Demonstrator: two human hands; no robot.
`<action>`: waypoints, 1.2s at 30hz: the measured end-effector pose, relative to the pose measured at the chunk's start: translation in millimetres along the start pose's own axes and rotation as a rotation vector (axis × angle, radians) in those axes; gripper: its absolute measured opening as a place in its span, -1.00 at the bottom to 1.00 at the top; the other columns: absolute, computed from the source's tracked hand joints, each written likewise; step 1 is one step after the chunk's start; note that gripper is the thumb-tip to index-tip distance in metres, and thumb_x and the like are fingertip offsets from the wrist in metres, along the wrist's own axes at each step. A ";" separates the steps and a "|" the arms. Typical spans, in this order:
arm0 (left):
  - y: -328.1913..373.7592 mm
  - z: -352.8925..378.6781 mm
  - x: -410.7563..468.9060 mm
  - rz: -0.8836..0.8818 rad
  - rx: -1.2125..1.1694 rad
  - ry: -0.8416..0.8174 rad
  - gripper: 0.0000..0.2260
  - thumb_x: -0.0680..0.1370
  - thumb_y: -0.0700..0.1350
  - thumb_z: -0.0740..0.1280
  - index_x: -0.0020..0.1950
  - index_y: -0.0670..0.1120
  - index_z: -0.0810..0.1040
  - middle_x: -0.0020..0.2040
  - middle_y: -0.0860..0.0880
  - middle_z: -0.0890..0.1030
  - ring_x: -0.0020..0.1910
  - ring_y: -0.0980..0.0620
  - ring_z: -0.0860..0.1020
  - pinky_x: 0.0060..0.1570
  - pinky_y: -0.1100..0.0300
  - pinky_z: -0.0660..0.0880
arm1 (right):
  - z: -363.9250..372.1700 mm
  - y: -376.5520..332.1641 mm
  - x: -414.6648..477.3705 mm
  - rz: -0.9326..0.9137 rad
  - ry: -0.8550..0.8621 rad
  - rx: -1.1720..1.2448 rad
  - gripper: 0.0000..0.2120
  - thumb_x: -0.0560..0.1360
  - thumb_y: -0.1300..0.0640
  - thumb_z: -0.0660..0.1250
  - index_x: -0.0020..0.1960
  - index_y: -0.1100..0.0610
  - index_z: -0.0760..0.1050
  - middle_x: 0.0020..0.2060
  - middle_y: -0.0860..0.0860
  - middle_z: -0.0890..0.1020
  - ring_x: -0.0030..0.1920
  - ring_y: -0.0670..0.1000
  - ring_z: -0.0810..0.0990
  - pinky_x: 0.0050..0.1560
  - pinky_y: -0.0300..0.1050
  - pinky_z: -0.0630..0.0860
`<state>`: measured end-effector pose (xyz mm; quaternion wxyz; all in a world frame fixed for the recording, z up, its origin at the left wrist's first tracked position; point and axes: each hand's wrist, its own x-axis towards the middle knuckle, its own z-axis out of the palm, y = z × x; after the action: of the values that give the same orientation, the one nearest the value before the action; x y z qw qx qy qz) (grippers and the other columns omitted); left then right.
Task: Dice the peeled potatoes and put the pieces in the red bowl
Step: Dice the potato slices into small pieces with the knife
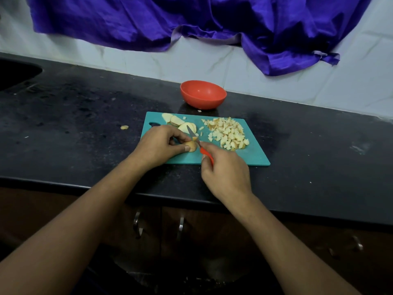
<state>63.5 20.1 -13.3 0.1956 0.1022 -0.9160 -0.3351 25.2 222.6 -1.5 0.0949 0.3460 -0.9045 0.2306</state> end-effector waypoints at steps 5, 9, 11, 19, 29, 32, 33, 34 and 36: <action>-1.0 1.6 -1.2 0.039 0.015 0.012 -0.82 0.47 0.06 0.55 0.06 0.18 0.73 -0.12 0.18 0.64 -0.18 0.19 0.56 -0.15 0.18 0.49 | 2.5 -4.5 0.2 -0.009 0.005 -0.056 -0.58 0.66 -0.03 0.17 0.51 -0.13 0.40 -0.26 -0.09 0.61 -0.34 -0.10 0.49 -0.27 -0.08 0.52; -0.5 1.6 -1.5 0.056 0.026 0.015 -0.82 0.47 0.06 0.55 0.07 0.21 0.72 -0.09 0.16 0.64 -0.15 0.17 0.57 -0.14 0.16 0.51 | 4.0 -3.0 -1.2 -0.046 0.003 -0.093 -0.58 0.67 -0.02 0.16 0.52 -0.12 0.40 -0.32 -0.11 0.55 -0.35 -0.10 0.47 -0.30 -0.10 0.46; -0.7 1.5 -1.2 0.056 0.025 0.014 -0.80 0.47 0.05 0.55 0.08 0.20 0.72 -0.09 0.17 0.64 -0.15 0.17 0.56 -0.14 0.17 0.49 | 2.3 -0.4 -3.0 -0.076 -0.022 -0.137 -0.58 0.67 -0.02 0.15 0.52 -0.12 0.40 -0.32 -0.13 0.51 -0.34 -0.09 0.46 -0.29 -0.10 0.42; -1.8 1.5 -1.5 0.028 0.023 0.023 -0.76 0.46 0.03 0.57 0.12 0.15 0.72 -0.08 0.18 0.65 -0.13 0.17 0.57 -0.09 0.15 0.56 | -8.0 16.2 -12.3 -0.028 0.031 0.069 -0.61 0.66 -0.02 0.22 0.47 -0.18 0.45 -0.30 -0.14 0.60 -0.40 -0.13 0.49 -0.33 -0.18 0.46; -0.7 1.3 -2.6 -0.013 -0.001 0.030 -0.82 0.46 0.02 0.58 0.04 0.11 0.72 -0.15 0.21 0.68 -0.17 0.20 0.60 -0.14 0.22 0.54 | 1.0 5.4 -6.9 -0.086 0.017 -0.055 -0.59 0.67 -0.03 0.17 0.51 -0.15 0.40 -0.35 -0.12 0.55 -0.39 -0.11 0.47 -0.32 -0.11 0.48; 0.2 1.4 -2.8 -0.014 -0.007 0.032 -0.83 0.46 0.03 0.58 0.03 0.11 0.73 -0.14 0.20 0.69 -0.17 0.18 0.60 -0.14 0.22 0.55 | 2.3 5.4 -6.0 -0.102 0.009 -0.089 -0.58 0.67 -0.03 0.17 0.52 -0.13 0.40 -0.36 -0.13 0.52 -0.39 -0.11 0.45 -0.34 -0.13 0.41; 0.3 1.3 -2.6 -0.015 -0.012 0.034 -0.84 0.45 0.03 0.58 0.02 0.12 0.73 -0.15 0.19 0.69 -0.17 0.17 0.60 -0.15 0.24 0.54 | 2.3 5.3 -5.7 -0.109 0.008 -0.104 -0.57 0.67 -0.03 0.16 0.52 -0.13 0.40 -0.36 -0.13 0.52 -0.38 -0.11 0.45 -0.33 -0.13 0.39; 0.6 1.2 -2.4 -0.017 -0.017 0.037 -0.84 0.45 0.03 0.58 0.01 0.13 0.73 -0.15 0.19 0.69 -0.17 0.17 0.60 -0.15 0.25 0.53 | 1.3 5.3 -6.0 -0.116 0.001 -0.123 -0.57 0.67 -0.03 0.16 0.53 -0.13 0.39 -0.34 -0.12 0.52 -0.36 -0.10 0.46 -0.32 -0.12 0.38; 1.2 1.1 -2.2 -0.020 -0.016 0.041 -0.84 0.45 0.02 0.58 0.01 0.13 0.73 -0.15 0.20 0.68 -0.16 0.18 0.59 -0.15 0.26 0.52 | -1.9 5.4 -8.2 -0.131 -0.028 -0.158 -0.56 0.67 -0.02 0.15 0.53 -0.13 0.38 -0.30 -0.10 0.55 -0.31 -0.07 0.50 -0.30 -0.10 0.37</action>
<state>64.9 22.3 -13.9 0.2116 0.1169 -0.9080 -0.3421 27.7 231.8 -4.5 0.1240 0.3991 -0.8965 0.1467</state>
